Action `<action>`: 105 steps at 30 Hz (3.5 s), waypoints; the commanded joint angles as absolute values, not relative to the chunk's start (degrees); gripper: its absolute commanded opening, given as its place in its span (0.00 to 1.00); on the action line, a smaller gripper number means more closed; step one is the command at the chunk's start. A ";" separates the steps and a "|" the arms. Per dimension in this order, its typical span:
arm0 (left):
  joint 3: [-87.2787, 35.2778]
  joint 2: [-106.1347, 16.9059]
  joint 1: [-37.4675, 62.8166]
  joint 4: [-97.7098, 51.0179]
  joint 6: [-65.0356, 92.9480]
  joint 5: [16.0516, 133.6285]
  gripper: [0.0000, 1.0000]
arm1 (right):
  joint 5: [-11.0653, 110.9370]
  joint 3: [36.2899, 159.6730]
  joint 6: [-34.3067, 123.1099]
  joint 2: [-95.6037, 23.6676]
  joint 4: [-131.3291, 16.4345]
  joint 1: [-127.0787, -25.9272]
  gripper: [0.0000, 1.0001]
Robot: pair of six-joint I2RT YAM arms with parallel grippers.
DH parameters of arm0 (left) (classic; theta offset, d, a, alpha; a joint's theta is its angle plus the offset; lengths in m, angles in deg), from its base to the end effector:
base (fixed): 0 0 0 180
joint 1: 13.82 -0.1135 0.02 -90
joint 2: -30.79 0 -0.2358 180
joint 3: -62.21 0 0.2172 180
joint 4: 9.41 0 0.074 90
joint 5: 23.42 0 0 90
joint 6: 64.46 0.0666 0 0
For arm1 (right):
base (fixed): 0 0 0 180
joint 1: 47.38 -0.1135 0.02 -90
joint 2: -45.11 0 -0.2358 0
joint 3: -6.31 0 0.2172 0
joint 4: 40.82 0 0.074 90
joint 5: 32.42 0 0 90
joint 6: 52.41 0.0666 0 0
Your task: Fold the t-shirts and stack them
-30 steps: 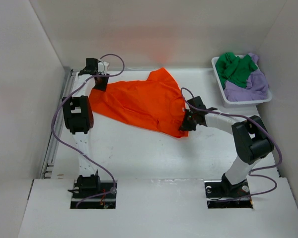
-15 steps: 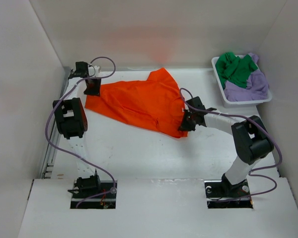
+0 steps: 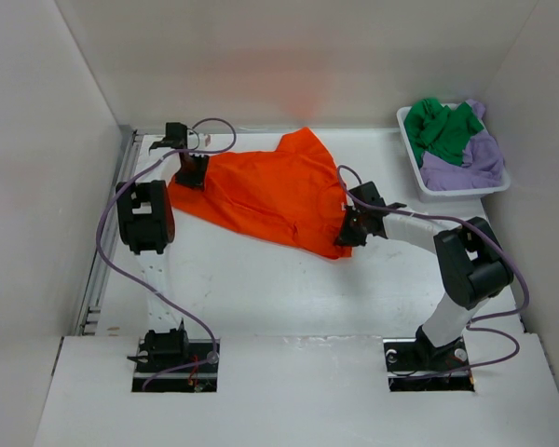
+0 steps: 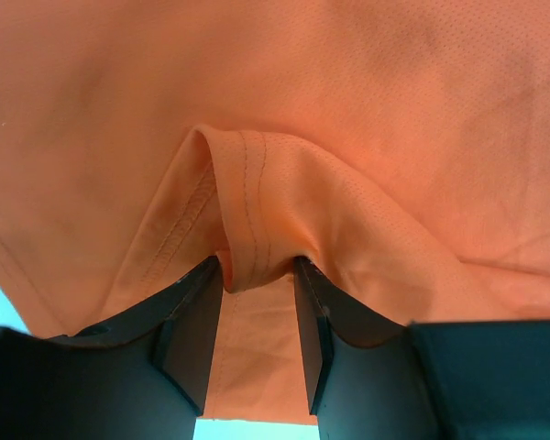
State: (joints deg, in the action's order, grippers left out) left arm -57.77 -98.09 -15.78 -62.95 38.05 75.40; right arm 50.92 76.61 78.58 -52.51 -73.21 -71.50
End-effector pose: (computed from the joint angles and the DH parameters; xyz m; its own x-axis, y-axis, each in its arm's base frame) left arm 0.4474 0.0051 0.1395 -0.8569 0.1848 -0.4811 0.2281 0.9731 -0.0325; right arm 0.2843 0.1357 0.1265 -0.8961 0.3126 -0.3150 0.1703 0.8977 0.4064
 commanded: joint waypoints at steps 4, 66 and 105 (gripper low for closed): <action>-61.94 -96.92 -15.36 -59.64 35.65 76.86 0.38 | 51.86 75.43 79.16 -51.74 -72.14 -72.12 0.13; -40.49 -79.42 -17.21 -68.96 36.08 76.24 0.01 | 55.82 56.27 99.02 -38.47 -62.57 -75.81 0.00; -20.01 -66.33 -31.18 -70.18 54.01 75.73 0.31 | 56.96 55.13 90.76 -24.14 -70.56 -75.36 0.00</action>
State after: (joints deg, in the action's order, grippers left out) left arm -19.61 -68.47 -29.46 -70.18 49.68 78.74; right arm 55.80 54.51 88.57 -24.21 -78.02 -74.10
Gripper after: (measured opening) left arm 0.290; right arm 0.008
